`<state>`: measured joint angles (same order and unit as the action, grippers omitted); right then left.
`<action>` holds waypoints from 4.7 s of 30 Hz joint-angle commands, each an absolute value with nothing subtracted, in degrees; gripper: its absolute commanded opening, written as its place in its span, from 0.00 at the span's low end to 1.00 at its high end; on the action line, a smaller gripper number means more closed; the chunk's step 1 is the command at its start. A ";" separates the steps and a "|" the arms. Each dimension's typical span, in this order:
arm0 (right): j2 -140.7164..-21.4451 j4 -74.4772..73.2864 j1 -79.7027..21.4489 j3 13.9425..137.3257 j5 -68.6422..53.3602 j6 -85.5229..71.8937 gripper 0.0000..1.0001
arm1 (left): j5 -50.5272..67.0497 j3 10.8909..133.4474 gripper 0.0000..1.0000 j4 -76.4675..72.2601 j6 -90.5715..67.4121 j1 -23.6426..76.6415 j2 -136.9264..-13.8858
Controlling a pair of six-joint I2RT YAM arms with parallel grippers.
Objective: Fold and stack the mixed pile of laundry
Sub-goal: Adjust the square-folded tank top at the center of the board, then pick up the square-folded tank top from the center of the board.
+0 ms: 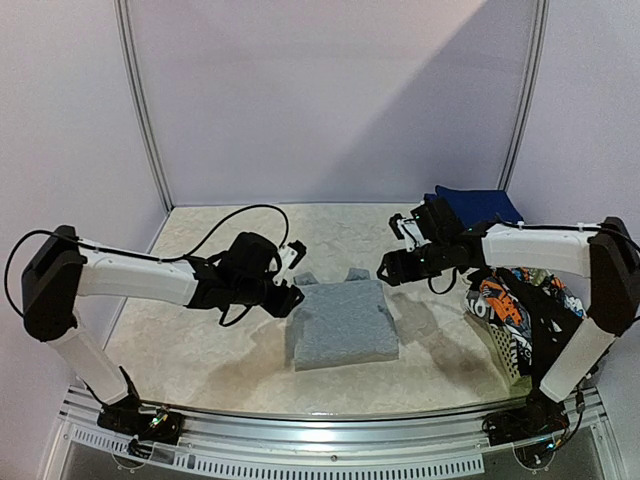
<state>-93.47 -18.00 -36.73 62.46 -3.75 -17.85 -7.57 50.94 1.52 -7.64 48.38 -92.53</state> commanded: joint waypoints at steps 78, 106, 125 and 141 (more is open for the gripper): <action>-124.68 -9.85 -26.23 83.63 -32.39 -6.32 0.99 | -0.64 52.93 0.77 -9.12 -12.03 37.05 -105.56; -142.28 -35.67 -25.82 106.45 -53.77 12.62 0.86 | 5.22 54.36 0.48 -9.85 -10.92 36.74 -111.41; -136.43 -19.06 -25.76 94.14 -48.18 2.22 0.02 | 6.93 55.64 0.53 -9.00 -11.14 36.57 -111.51; -115.44 -25.71 -26.26 80.48 -19.01 5.40 0.00 | 1.39 41.52 0.94 -8.82 -14.51 37.34 -91.92</action>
<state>-120.84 -23.38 -26.15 83.05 -29.43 3.31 3.77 44.69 -9.58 -13.39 37.06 -95.55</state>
